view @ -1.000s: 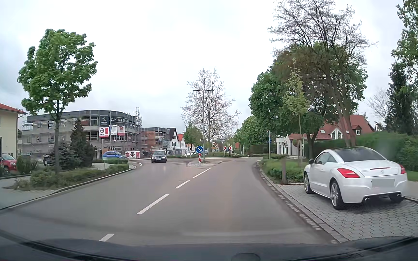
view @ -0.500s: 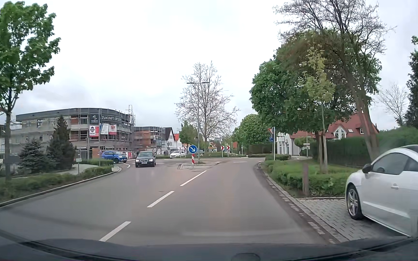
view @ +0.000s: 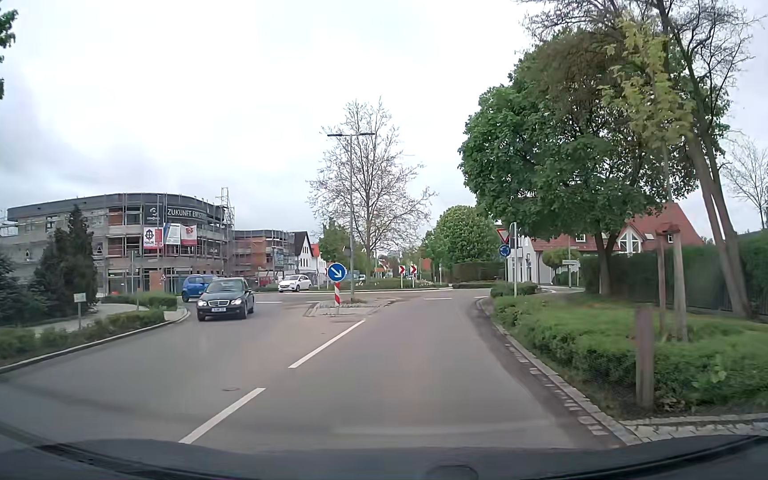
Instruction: Follow the waypoints while adhering to traffic rules and regulations
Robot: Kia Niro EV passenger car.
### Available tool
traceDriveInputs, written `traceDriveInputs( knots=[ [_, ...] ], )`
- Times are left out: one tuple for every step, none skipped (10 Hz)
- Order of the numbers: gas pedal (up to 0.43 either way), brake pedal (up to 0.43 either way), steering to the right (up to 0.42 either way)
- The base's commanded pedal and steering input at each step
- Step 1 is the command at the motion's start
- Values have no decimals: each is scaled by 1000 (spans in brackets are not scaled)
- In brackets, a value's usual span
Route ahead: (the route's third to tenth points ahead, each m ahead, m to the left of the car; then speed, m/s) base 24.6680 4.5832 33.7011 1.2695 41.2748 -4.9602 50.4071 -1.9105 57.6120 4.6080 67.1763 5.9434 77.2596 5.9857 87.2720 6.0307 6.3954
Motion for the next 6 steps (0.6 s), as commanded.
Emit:
traceDriveInputs(
  knots=[
    [0, 140, 14],
    [0, 128, 14],
    [0, 122, 14],
    [0, 104, 14],
    [0, 73, 14],
    [0, 30, 14]
  ],
)
